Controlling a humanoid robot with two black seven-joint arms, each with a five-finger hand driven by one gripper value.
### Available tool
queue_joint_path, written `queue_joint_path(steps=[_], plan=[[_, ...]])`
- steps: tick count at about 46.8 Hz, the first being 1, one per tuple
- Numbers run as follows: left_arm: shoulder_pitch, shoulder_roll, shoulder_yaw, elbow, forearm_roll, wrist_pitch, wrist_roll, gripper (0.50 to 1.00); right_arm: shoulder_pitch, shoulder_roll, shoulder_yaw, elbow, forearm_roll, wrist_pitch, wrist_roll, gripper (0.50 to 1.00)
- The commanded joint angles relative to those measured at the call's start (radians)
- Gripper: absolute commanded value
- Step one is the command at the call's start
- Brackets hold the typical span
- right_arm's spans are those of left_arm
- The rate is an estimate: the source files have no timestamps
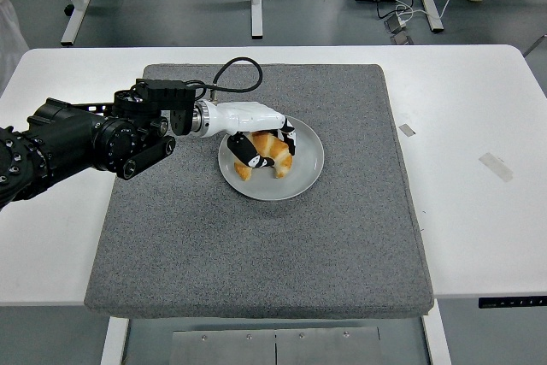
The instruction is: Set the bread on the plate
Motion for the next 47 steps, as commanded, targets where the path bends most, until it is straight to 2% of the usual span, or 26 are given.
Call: queue_joint_path(steps=[1, 10, 14, 23, 38, 44, 47], plan=[[-0.002, 0.0, -0.003, 0.0, -0.006, 0.013, 0.0, 0.79, 0.0, 0.0, 0.0, 0.0, 0.0, 0.0, 0.0, 1.0], [0.005, 0.0, -0.011, 0.0, -0.011, 0.017, 0.0, 0.92, 0.0, 0.0, 0.0, 0.0, 0.0, 0.0, 0.0, 1.0], [0.008, 0.0, -0.014, 0.0, -0.013, 0.017, 0.0, 0.958, 0.0, 0.0, 0.0, 0.0, -0.002, 0.0, 0.0, 1.0], [0.006, 0.0, -0.049, 0.0, -0.031, 0.017, 0.0, 0.972, 0.0, 0.0, 0.002, 0.0, 0.0, 0.0, 0.0, 1.0], [-0.026, 0.0, -0.087, 0.0, -0.255, 0.013, 0.0, 0.986, 0.0, 0.0, 0.0, 0.0, 0.0, 0.0, 0.0, 1.0], [-0.031, 0.0, -0.101, 0.0, -0.365, -0.013, 0.0, 0.998, 0.0, 0.0, 0.0, 0.0, 0.0, 0.0, 0.0, 1.0], [-0.028, 0.0, -0.124, 0.0, -0.44, -0.045, 0.0, 0.999, 0.0, 0.0, 0.0, 0.0, 0.0, 0.0, 0.0, 1.0]])
